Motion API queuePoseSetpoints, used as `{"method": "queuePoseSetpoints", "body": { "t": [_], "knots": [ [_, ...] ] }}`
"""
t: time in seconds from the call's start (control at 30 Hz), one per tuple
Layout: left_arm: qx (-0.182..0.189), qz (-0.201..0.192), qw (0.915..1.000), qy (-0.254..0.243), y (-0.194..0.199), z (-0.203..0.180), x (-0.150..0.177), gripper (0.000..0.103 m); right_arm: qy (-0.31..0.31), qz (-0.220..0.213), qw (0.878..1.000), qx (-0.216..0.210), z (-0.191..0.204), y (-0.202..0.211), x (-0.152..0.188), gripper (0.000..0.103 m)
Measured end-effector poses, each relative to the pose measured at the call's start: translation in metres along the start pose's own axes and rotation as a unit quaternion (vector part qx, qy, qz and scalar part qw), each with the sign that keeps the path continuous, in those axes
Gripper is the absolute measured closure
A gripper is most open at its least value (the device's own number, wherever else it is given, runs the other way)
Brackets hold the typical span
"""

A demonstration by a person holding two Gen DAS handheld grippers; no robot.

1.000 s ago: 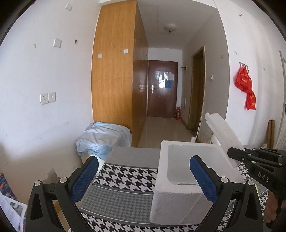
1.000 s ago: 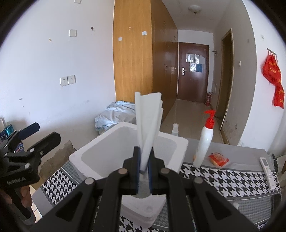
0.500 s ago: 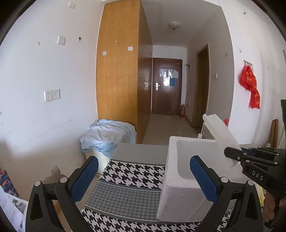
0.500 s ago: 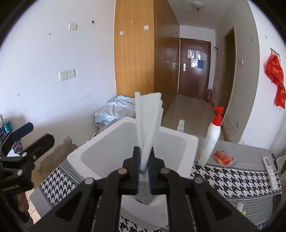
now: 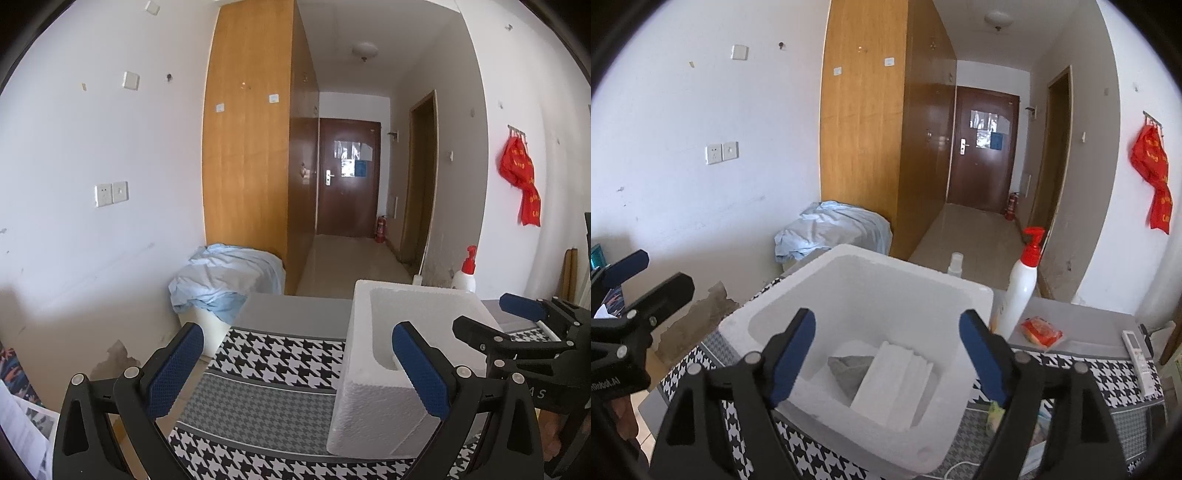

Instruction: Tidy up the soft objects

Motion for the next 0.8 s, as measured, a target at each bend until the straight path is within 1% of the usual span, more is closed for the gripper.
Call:
{"method": "queuePoseSetpoints", "body": {
  "t": [0.07, 0.3, 0.43, 0.63, 0.8],
  "knots": [
    [0.0, 0.0, 1.0, -0.001, 0.001, -0.001, 0.001, 0.001, 0.0, -0.004, 1.0, -0.002, 0.0, 0.003, 0.001, 0.012],
    [0.006, -0.001, 1.0, -0.003, 0.009, -0.005, 0.002, 0.001, -0.01, -0.012, 1.0, 0.001, -0.004, 0.015, 0.005, 0.011],
    [0.011, -0.005, 0.9999, -0.005, 0.017, -0.01, 0.003, 0.001, -0.015, -0.015, 1.0, 0.012, -0.009, 0.023, 0.008, 0.011],
    [0.023, -0.007, 0.9996, -0.011, 0.026, -0.023, 0.005, 0.001, -0.023, -0.028, 0.998, 0.056, -0.022, 0.042, 0.016, 0.011],
    [0.042, -0.007, 0.999, -0.016, 0.032, -0.038, 0.009, 0.001, -0.028, -0.034, 0.995, 0.088, -0.034, 0.058, 0.024, 0.011]
  ]
}}
Point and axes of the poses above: each gripper's, at about its wrist camera, not at the fingertips, and y roughly against the way its jaws point, z to its left, x to its underside, the point moved 6 cm from there along -y, roughly the way its jaws point
